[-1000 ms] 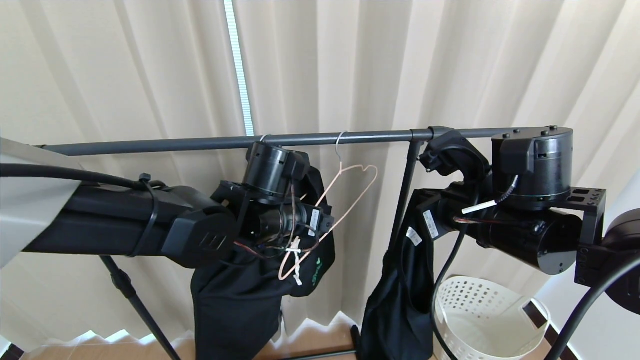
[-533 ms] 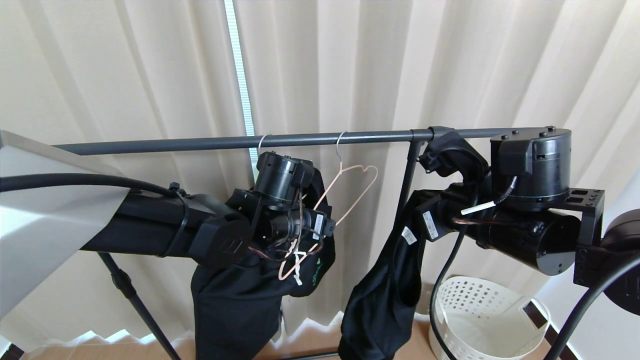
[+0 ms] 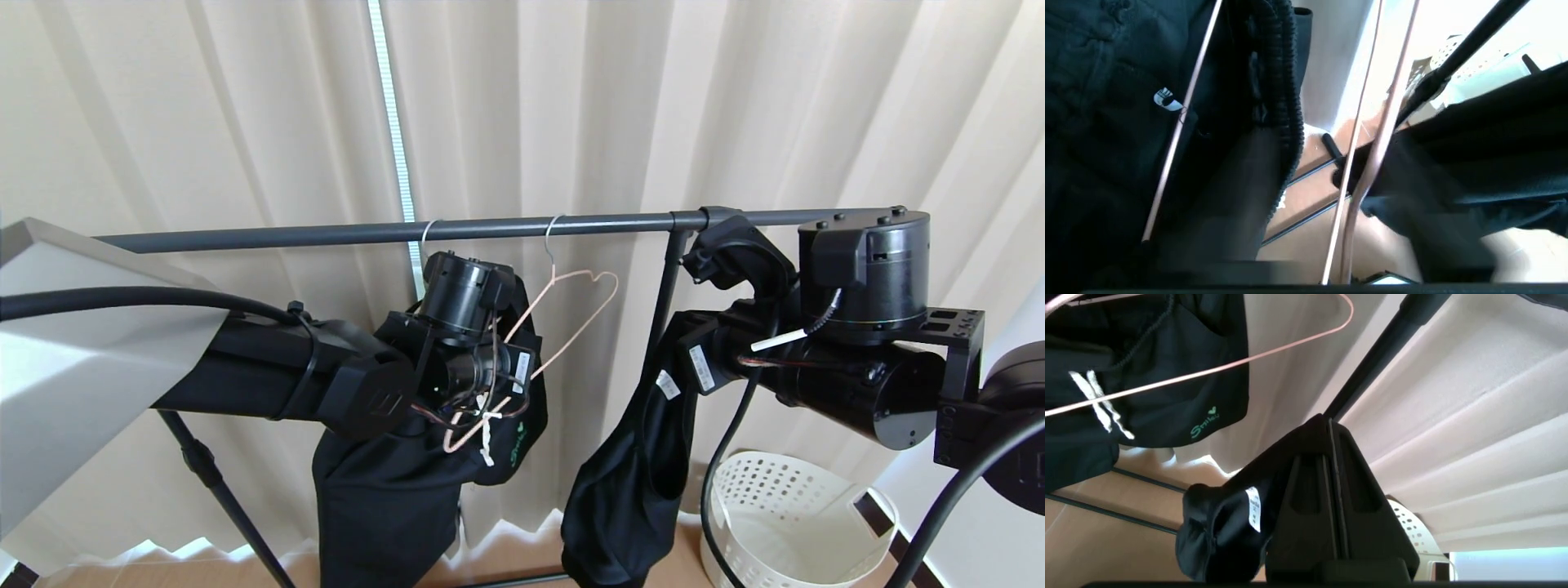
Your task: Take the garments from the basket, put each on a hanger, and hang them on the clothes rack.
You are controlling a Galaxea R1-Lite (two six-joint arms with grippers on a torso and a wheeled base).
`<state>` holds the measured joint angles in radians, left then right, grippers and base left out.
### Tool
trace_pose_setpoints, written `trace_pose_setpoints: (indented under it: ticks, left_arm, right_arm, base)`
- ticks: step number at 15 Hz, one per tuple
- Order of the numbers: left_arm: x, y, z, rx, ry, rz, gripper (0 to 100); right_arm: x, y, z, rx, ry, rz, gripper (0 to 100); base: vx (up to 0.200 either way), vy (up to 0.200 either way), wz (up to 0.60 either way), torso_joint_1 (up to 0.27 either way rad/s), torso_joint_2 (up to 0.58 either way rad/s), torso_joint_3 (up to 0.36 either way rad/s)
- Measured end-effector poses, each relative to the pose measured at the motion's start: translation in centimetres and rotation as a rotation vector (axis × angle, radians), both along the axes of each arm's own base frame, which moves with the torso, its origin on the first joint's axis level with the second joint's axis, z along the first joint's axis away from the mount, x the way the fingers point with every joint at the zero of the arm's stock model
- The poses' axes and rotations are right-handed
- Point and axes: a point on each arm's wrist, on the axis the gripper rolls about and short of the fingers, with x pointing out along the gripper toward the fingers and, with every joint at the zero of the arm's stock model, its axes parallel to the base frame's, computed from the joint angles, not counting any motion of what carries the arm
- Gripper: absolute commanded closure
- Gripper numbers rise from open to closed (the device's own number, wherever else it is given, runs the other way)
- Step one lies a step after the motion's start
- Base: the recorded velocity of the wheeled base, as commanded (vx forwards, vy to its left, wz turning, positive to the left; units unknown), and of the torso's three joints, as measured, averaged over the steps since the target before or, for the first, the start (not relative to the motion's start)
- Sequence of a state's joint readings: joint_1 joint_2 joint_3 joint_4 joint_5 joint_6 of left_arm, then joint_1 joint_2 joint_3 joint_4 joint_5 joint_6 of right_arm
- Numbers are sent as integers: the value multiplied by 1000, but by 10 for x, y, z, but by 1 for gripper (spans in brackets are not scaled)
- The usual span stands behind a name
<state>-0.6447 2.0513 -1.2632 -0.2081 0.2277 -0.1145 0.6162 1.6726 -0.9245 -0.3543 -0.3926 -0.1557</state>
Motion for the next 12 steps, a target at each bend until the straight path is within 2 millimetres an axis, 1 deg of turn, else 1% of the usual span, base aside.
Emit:
trace_pose_setpoints:
  ticks: [4,6,12]
  left_arm:
    - [-1,1,0,19,-11,33,100]
    - [-3,2,4,13,-19,34,100]
    - [-18,6,12,7,-27,21,100]
  right_arm:
    - [0,0,0,0,1,0,100]
    - [0,0,0,0,1,0,100]
    - [-1,0,0,0,2,0,100]
  base:
    - [0,0,0,0,0,0]
    - [0,0,0,0,0,0]
    - [0,0,0,0,0,0]
